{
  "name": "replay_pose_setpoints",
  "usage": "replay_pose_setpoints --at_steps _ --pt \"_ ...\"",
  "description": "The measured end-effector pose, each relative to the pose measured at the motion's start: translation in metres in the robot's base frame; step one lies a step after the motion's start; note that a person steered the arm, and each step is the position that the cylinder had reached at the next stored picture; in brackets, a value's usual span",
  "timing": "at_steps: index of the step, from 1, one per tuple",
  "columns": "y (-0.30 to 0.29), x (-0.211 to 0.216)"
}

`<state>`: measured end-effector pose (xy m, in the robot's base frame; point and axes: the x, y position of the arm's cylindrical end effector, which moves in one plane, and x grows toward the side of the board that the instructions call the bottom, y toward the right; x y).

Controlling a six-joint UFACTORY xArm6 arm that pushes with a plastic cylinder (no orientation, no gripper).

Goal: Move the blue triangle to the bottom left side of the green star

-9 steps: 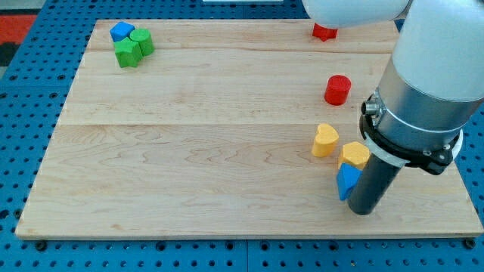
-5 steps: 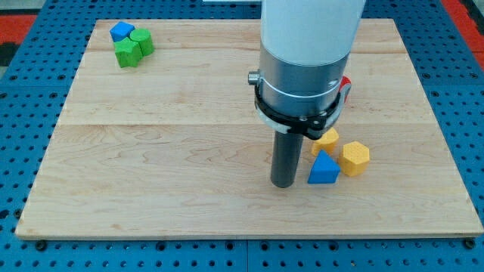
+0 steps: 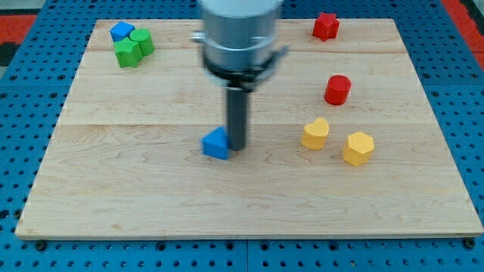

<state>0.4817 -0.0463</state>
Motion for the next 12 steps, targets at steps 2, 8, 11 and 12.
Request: replay_pose_setpoints --at_steps 2,8,11,12 --pt "-0.082 0.021" --pt "-0.184 -0.092" --pt "-0.223 -0.092" --pt "-0.219 -0.151"
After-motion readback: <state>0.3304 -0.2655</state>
